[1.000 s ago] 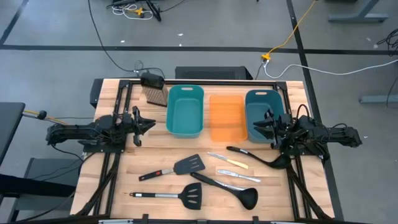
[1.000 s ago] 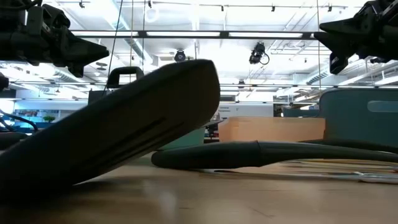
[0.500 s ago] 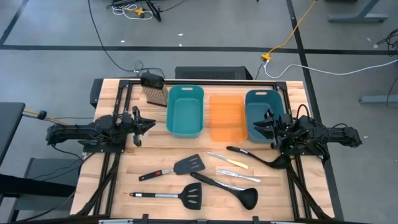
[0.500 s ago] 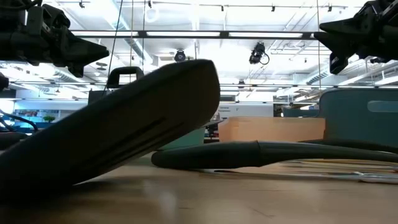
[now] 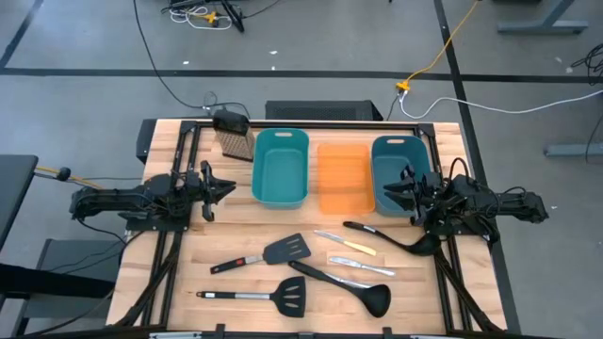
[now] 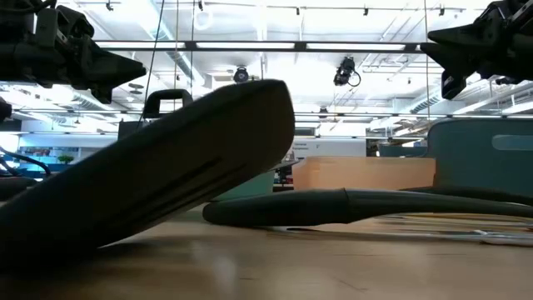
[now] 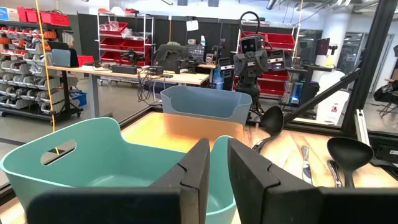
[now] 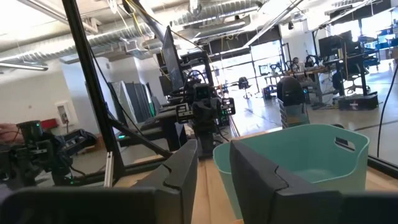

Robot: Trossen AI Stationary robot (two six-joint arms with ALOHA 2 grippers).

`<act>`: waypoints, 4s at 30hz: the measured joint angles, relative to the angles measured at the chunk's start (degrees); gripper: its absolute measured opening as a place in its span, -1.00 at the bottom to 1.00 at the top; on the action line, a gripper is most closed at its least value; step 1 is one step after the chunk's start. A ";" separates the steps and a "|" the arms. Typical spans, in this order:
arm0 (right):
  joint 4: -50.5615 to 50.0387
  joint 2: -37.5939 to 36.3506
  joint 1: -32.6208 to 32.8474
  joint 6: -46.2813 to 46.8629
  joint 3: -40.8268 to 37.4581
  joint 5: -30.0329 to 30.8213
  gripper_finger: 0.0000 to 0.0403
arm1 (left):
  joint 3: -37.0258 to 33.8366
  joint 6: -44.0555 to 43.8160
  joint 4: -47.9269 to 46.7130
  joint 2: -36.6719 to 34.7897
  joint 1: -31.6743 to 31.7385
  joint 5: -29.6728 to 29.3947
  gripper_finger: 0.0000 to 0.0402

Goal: Pick & Place Kitchen Items

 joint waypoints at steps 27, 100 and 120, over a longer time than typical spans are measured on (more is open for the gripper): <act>0.00 0.01 0.00 0.01 0.00 0.00 -0.48 | 0.02 0.00 0.01 0.02 -0.02 -0.02 -0.69; -0.33 1.06 -0.01 -12.99 -0.01 8.79 -0.84 | 51.66 -21.42 -58.13 44.20 -12.57 -12.22 -0.95; 2.30 1.06 -0.01 -13.64 -0.01 12.98 -0.84 | 58.23 -33.98 -66.02 66.69 -21.72 9.44 -0.33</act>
